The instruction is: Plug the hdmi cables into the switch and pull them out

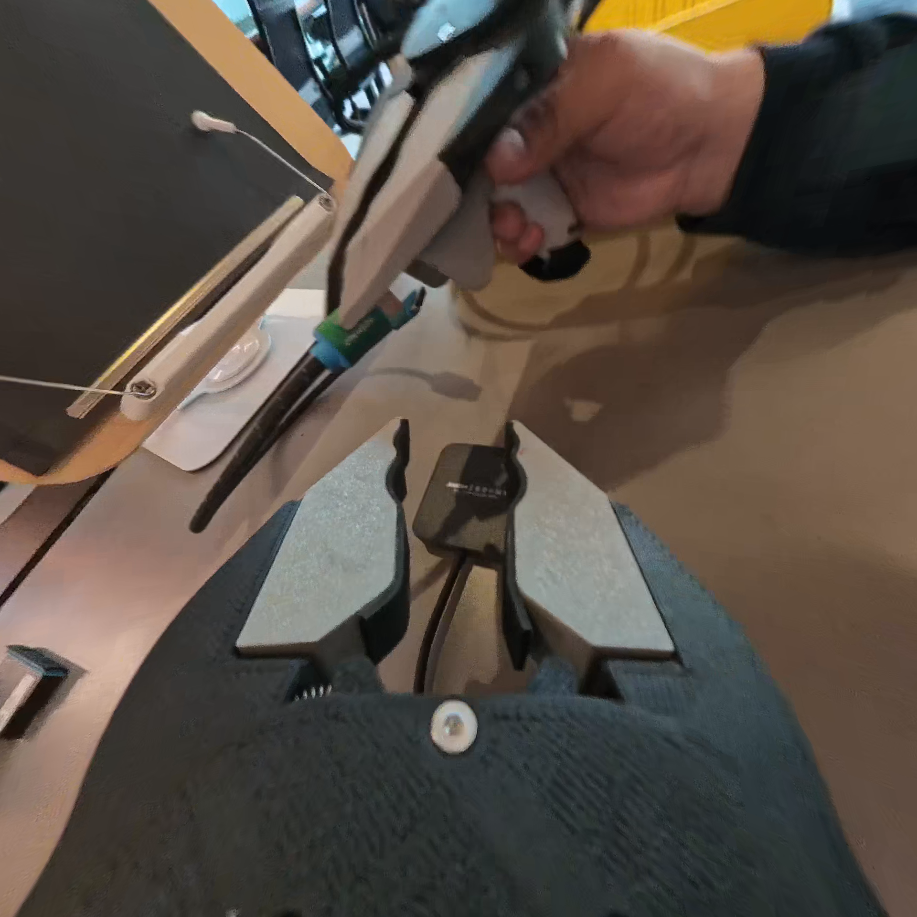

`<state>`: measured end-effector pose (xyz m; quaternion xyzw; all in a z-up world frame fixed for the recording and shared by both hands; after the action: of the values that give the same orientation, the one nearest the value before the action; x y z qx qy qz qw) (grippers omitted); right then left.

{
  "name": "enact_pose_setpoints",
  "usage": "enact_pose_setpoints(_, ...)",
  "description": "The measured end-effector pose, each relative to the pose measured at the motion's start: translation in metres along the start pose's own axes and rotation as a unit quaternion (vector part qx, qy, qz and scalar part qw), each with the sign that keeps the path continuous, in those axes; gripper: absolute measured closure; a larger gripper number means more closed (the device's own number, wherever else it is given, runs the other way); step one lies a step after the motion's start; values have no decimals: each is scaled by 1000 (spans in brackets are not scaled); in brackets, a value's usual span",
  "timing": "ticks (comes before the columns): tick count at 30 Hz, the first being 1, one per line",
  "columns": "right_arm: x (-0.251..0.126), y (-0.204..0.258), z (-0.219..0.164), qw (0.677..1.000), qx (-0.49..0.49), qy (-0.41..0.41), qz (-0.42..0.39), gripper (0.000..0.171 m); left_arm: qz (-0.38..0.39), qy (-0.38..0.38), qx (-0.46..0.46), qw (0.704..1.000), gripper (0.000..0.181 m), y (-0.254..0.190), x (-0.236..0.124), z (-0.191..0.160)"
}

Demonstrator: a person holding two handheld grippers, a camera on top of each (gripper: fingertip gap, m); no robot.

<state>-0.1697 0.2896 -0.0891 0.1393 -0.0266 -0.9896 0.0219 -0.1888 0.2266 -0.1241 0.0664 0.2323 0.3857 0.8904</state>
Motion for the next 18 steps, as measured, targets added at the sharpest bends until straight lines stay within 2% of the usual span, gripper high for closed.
enact_pose_setpoints(3,-3,5,7,1000,-8,-21,12,165,43,-16,-43,998,157,22,-8,2)
enact_pose_setpoints(5,-6,8,11,999,-18,-30,18,165,52,-19,-76,996,158,31,-11,0)
enact_pose_setpoints(9,-2,22,11,998,-39,-28,49,164,5,-75,-185,980,153,32,-12,11)
enact_pose_setpoints(11,1,27,9,997,-63,-18,50,164,-4,-100,-228,969,159,38,-16,13)
enact_pose_setpoints(15,6,33,0,992,-117,12,39,165,-44,-158,-323,932,155,51,-29,19)
enact_pose_setpoints(18,14,41,-6,988,-144,27,44,165,-52,-162,-338,926,158,52,-29,18)
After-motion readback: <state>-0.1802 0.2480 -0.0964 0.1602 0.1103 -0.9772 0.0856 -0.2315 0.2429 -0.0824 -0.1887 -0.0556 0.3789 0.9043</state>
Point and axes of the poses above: each gripper's, where its closed fingertips meet, x out along the fingers, z out of its top, y = z × x across the jaws, the point moved 2 cm from there along -x, back along the fingers, and after that the axes turned 2 degrees about -x, right-handed, at the moved point
